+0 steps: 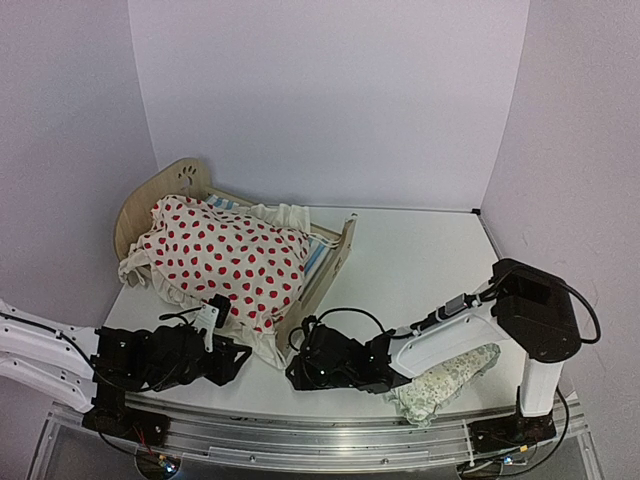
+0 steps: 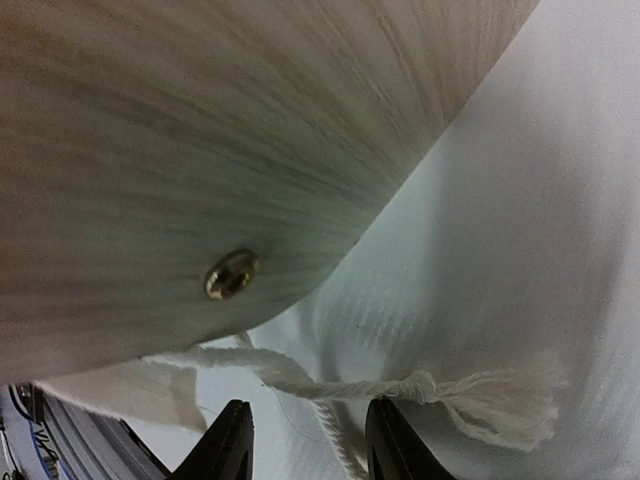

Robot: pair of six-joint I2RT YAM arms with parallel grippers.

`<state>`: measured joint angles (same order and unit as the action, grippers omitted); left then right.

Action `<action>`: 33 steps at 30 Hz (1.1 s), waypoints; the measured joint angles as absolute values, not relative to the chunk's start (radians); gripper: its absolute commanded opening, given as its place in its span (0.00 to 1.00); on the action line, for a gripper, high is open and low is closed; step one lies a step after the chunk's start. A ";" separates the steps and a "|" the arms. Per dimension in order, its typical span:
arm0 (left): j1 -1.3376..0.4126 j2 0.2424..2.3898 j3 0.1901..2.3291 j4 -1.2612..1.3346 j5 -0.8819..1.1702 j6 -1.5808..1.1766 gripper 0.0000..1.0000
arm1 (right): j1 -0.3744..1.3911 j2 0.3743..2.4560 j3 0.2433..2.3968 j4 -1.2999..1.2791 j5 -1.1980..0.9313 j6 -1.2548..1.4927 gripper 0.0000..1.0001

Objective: Set up the pet bed
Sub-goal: Tie the right ropes of the mattress at the bed frame.

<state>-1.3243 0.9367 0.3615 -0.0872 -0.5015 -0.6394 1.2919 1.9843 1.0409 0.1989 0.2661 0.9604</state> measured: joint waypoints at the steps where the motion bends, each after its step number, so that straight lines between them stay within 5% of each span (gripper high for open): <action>1: -1.324 0.922 0.353 -0.096 -0.502 -0.643 0.48 | 1.292 1.994 1.049 0.210 0.268 0.968 0.40; 33: -1.324 0.792 0.276 -0.117 -0.458 -0.628 0.45 | 1.381 2.191 1.105 0.591 0.506 0.803 0.44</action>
